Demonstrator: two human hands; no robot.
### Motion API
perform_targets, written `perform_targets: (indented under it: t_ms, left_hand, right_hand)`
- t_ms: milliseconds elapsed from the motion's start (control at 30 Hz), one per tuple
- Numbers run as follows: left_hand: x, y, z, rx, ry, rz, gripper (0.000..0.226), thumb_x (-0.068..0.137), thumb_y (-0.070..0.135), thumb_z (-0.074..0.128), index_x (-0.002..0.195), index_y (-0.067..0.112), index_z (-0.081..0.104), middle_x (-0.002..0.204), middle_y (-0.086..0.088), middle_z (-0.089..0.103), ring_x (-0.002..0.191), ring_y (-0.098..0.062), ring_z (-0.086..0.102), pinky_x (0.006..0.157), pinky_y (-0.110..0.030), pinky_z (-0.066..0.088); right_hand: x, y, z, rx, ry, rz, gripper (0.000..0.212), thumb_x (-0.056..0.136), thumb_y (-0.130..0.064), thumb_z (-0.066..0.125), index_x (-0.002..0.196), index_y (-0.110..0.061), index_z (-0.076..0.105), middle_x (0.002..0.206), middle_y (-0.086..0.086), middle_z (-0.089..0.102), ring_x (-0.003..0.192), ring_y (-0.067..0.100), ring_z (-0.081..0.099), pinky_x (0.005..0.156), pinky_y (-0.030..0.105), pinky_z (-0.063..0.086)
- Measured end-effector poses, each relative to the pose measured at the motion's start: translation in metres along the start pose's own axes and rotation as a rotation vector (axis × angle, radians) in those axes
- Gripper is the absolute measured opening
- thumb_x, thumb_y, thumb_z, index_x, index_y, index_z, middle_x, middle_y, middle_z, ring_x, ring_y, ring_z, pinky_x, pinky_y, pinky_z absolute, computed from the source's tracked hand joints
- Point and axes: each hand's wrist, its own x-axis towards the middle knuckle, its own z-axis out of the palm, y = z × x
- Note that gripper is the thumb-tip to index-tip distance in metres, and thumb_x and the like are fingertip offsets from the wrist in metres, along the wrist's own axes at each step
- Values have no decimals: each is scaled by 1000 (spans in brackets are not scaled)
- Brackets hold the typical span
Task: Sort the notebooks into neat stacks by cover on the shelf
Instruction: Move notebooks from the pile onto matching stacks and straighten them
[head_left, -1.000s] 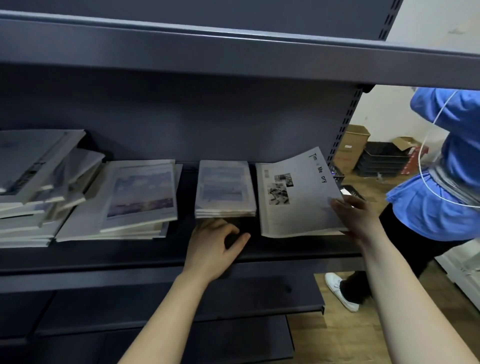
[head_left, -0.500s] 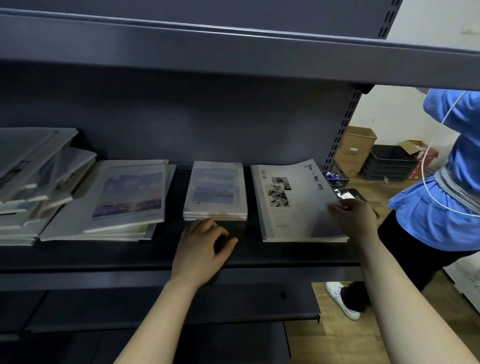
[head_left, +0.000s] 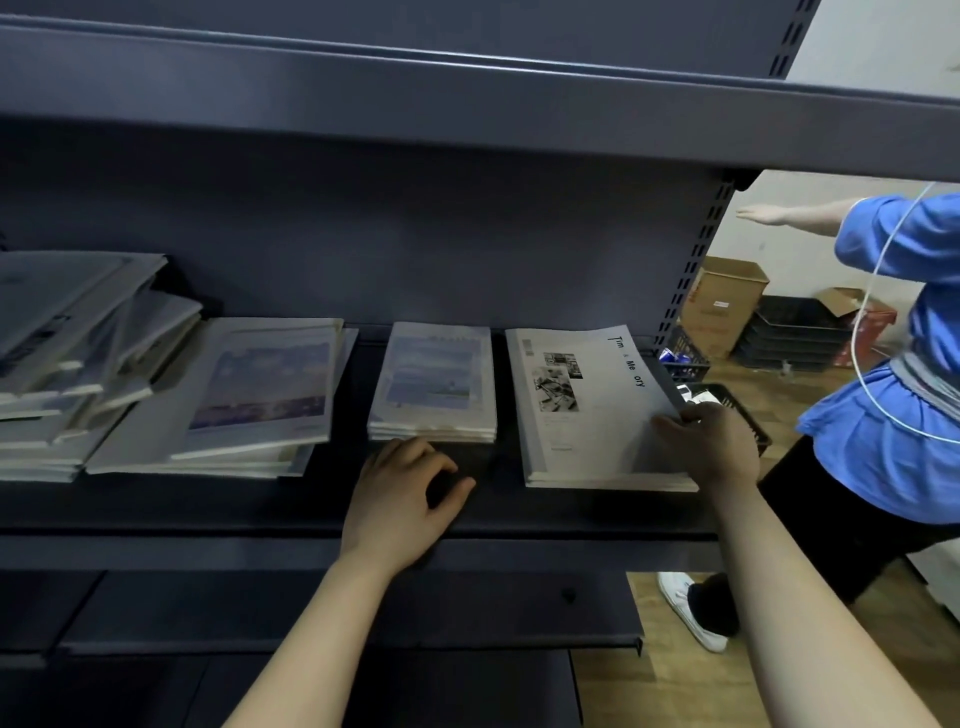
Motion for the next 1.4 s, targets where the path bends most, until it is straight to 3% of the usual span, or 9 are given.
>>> perform_targets:
  t_ms: [100, 200, 367, 567, 800, 900, 967, 1167, 1400]
  left_hand:
    - [0, 0, 0, -2, 9, -2, 34, 86, 55, 49, 95, 27, 67, 93, 11, 56, 93, -13, 51, 80, -32, 42]
    - [0, 0, 0, -4, 12, -1, 33, 86, 54, 51, 95, 27, 67, 93, 11, 56, 92, -13, 52, 80, -32, 43]
    - [0, 0, 0, 3, 16, -3, 33, 86, 54, 51, 95, 27, 67, 92, 11, 56, 92, -13, 52, 80, -32, 43]
    - [-1, 1, 0, -2, 25, -1, 30, 86, 52, 54, 94, 26, 68, 91, 10, 56, 91, -14, 53, 78, -32, 43]
    - [-1, 1, 0, -7, 32, -2, 30, 86, 52, 54, 92, 26, 68, 90, 10, 57, 91, -14, 52, 78, -33, 44]
    - [0, 1, 0, -13, 22, -7, 32, 86, 53, 52, 93, 26, 67, 90, 11, 56, 92, -13, 51, 77, -32, 44]
    - [0, 0, 0, -17, 18, -5, 32, 86, 53, 52, 94, 26, 67, 91, 11, 56, 92, -13, 51, 77, -32, 44]
    - [-1, 1, -2, -28, 20, 0, 32, 86, 51, 54, 95, 24, 68, 91, 9, 57, 92, -13, 52, 76, -32, 44]
    - [0, 0, -2, -35, 26, 5, 33, 86, 51, 53, 95, 23, 69, 91, 8, 58, 91, -14, 53, 77, -33, 45]
  right_hand:
    - [-6, -2, -2, -7, 50, -26, 29, 77, -32, 72, 97, -13, 62, 90, 10, 62, 86, 30, 58, 68, 34, 41]
    - [-10, -3, -6, -30, -63, -128, 28, 82, -34, 71, 101, -13, 70, 103, 14, 67, 97, 33, 62, 74, 35, 43]
    - [-19, -5, -23, -103, -327, -222, 23, 75, -29, 77, 93, -18, 67, 85, -2, 67, 88, 22, 60, 71, 27, 42]
    - [-24, -2, -29, -136, -389, -246, 71, 55, -28, 91, 118, -13, 63, 98, 1, 57, 90, 17, 50, 75, 28, 38]
    - [-27, -5, -25, -128, -393, -201, 48, 56, -29, 91, 97, -25, 64, 90, -6, 59, 96, 22, 58, 68, 26, 40]
    - [-36, -14, -20, -266, -332, -241, 75, 62, -32, 85, 130, -34, 53, 142, 5, 43, 130, 33, 38, 101, 44, 38]
    - [-46, -26, -15, -274, -293, -373, 82, 63, -33, 82, 136, -41, 45, 153, -1, 28, 136, 32, 29, 108, 47, 29]
    - [-72, -50, 21, -176, -319, -624, 65, 63, -48, 82, 122, -40, 56, 133, -11, 46, 123, 20, 37, 97, 36, 32]
    - [-73, -47, 31, -80, -227, -608, 57, 56, -53, 82, 108, -42, 63, 119, -18, 51, 115, 14, 41, 87, 30, 30]
